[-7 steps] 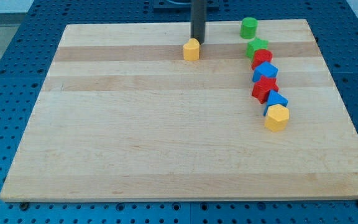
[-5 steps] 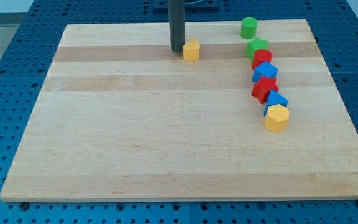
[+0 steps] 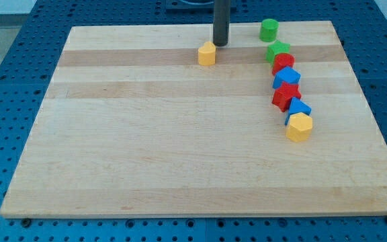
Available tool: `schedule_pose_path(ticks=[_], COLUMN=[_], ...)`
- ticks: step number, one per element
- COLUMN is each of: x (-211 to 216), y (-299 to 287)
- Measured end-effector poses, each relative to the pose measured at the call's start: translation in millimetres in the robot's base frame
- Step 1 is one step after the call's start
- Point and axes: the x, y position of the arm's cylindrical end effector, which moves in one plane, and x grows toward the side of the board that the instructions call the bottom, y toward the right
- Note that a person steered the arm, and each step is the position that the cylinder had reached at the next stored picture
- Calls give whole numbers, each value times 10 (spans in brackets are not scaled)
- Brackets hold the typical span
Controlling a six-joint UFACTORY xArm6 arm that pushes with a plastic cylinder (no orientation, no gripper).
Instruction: Move the heart towards the center of the board
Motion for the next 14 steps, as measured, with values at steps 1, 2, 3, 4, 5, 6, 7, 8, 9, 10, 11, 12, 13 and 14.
schedule_pose_path(ticks=[1, 2, 3, 4, 5, 6, 7, 8, 9, 10, 11, 12, 13, 14], x=[129, 217, 176, 134, 140, 223, 387, 532, 582, 291, 68, 68, 14, 12], y=[0, -10, -166, -398, -487, -515, -515, -515, -515, -473, -330, -24, 379, 748])
